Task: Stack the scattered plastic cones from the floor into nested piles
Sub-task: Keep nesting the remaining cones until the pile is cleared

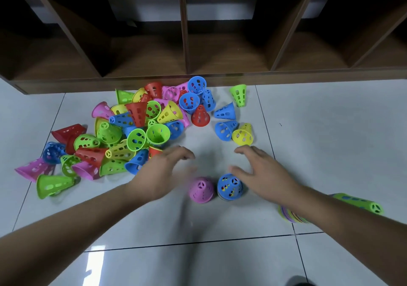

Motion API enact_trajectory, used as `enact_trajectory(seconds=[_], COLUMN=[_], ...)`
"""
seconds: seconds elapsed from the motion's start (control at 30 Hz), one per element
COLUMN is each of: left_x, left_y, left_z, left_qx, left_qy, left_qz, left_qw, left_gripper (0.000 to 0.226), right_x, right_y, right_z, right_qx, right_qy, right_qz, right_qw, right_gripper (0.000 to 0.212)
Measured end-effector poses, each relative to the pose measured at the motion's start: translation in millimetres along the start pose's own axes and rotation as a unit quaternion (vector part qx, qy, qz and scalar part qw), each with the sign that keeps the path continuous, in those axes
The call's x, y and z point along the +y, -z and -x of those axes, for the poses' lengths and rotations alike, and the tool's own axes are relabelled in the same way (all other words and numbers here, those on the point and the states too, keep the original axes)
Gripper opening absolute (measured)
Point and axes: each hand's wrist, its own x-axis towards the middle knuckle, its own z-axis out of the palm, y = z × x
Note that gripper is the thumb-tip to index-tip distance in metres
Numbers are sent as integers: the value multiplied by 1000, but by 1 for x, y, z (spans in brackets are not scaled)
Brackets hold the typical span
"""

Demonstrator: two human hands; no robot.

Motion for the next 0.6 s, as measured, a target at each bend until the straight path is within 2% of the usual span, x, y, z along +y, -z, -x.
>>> enact_trajectory(seconds=[0.07, 0.13, 0.3, 0.4, 0.47, 0.53, 0.6], left_x=[-14, -31, -51, -53, -54, -55, -56], left_y=[11, 21, 40, 43, 41, 40, 38], left_z=[-10, -19, -34, -41, -45, -48, -49], left_qx=[30, 53, 91, 74, 55, 42, 33], left_qy=[1, 12, 85, 158, 173, 180, 183], left_qz=[-20, -67, -203, -246, -260, -263, -268], left_qw=[999, 996, 971, 953, 948, 947, 945], left_gripper=[26, 25, 57, 77, 83, 86, 87], right_x=[8, 19, 43, 49, 50, 51, 51], right_y=[4, 6, 8, 8, 7, 4, -2], right_z=[-20, -41, -79, -94, -99, -100, -97], right_qx=[19, 22, 12, -11, -42, -57, -40], right_qy=[-8, -17, -22, -22, -31, -39, -47], right_qz=[19, 46, 129, 169, 182, 173, 154], right_qw=[1000, 999, 991, 985, 982, 982, 986], right_gripper=[50, 52, 67, 76, 80, 78, 64])
